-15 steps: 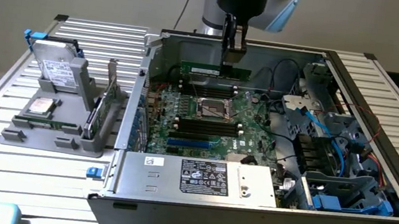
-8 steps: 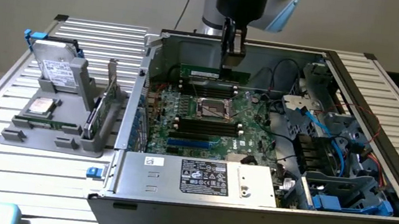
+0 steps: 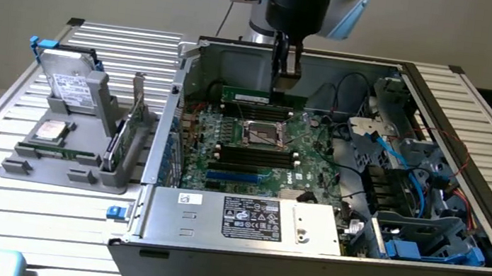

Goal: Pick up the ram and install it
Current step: 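Insert the ram into the slot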

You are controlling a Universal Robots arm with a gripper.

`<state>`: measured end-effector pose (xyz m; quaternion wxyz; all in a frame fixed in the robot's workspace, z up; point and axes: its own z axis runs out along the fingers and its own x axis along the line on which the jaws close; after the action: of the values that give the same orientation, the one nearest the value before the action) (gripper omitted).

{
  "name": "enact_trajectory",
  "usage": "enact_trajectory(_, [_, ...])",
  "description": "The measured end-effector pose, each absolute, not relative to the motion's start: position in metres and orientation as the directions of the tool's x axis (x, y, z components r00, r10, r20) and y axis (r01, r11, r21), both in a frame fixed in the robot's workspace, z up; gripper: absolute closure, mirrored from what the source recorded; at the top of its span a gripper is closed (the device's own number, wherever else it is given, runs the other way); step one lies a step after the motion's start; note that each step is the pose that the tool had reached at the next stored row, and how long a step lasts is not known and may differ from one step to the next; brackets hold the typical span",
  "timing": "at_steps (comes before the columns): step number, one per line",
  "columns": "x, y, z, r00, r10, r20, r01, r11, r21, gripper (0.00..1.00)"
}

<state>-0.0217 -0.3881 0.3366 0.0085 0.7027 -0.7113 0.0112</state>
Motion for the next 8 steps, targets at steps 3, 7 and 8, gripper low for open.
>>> enact_trajectory(3, [-0.0205,-0.3882,0.3315,-0.012,-0.999,0.030,-1.000,0.012,-0.004,0.86])
enact_trajectory(7, [-0.0201,-0.3881,0.3265,-0.012,-0.999,0.038,-1.000,0.012,-0.005,0.86])
enact_trajectory(8, [-0.0200,-0.3881,0.3256,-0.011,-0.999,0.042,-1.000,0.011,-0.005,0.86])
